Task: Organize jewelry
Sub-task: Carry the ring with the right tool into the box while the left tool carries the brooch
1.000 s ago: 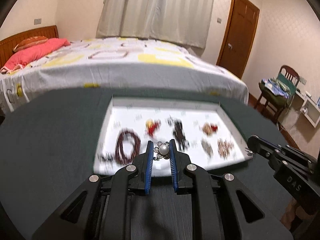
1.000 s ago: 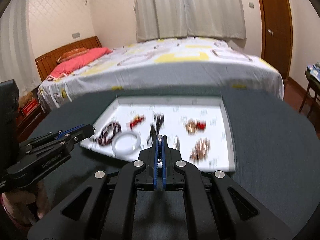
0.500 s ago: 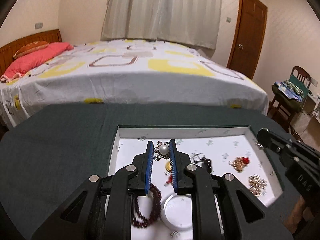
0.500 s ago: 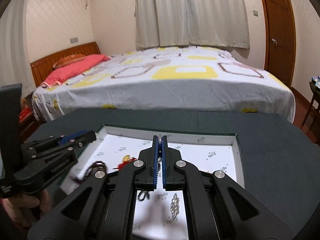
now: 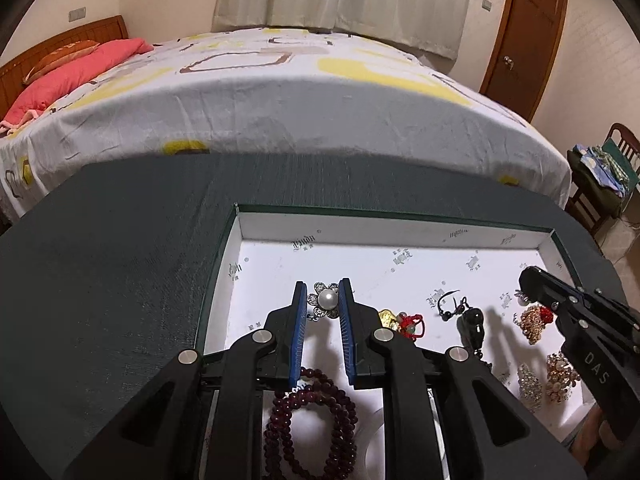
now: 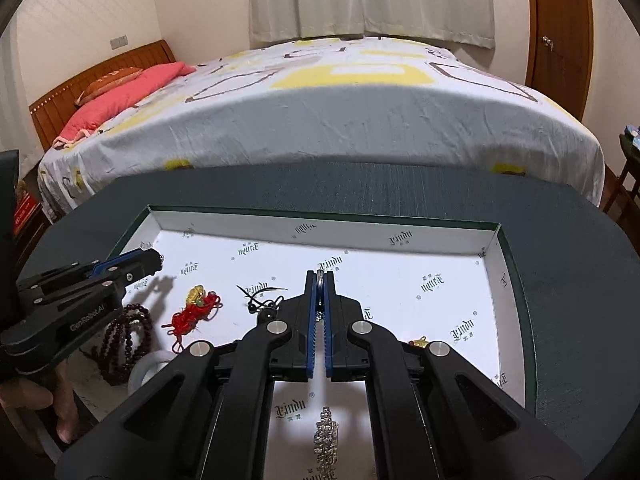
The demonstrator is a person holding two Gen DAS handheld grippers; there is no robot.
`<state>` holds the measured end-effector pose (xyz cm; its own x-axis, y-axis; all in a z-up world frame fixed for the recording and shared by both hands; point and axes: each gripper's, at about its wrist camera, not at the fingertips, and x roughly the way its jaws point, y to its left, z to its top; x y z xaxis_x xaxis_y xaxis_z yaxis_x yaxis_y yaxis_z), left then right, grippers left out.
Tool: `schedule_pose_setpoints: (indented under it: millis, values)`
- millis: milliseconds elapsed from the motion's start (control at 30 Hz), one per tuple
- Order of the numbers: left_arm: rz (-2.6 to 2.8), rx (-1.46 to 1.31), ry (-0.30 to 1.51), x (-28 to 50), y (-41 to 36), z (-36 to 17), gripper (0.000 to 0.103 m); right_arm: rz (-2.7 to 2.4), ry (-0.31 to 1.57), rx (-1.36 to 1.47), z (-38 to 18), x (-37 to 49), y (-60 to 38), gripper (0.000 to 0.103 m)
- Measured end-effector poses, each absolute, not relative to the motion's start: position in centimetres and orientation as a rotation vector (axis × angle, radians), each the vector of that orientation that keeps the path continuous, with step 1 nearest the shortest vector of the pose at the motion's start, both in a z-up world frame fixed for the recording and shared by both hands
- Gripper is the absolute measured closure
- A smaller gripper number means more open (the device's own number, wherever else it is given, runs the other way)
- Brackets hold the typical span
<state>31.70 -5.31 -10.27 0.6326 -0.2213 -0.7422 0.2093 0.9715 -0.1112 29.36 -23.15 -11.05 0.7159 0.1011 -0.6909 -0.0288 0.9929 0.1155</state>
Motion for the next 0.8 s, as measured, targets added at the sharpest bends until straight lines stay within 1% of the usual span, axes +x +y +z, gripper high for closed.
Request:
schedule_pose_setpoints:
  millis: [367, 800]
  values:
    - [-0.244, 0.003, 0.886, 32.2, -5.6, -10.8, 0.086, 0.061, 0.837, 0.066, -11.7, 30.4, -22.7, 0.099]
    - [-0.242, 0.008, 0.906, 32.5, -5.7, -10.9, 0.086, 0.059, 0.86, 0.057, -11.9, 30.7, -22.6, 0.099]
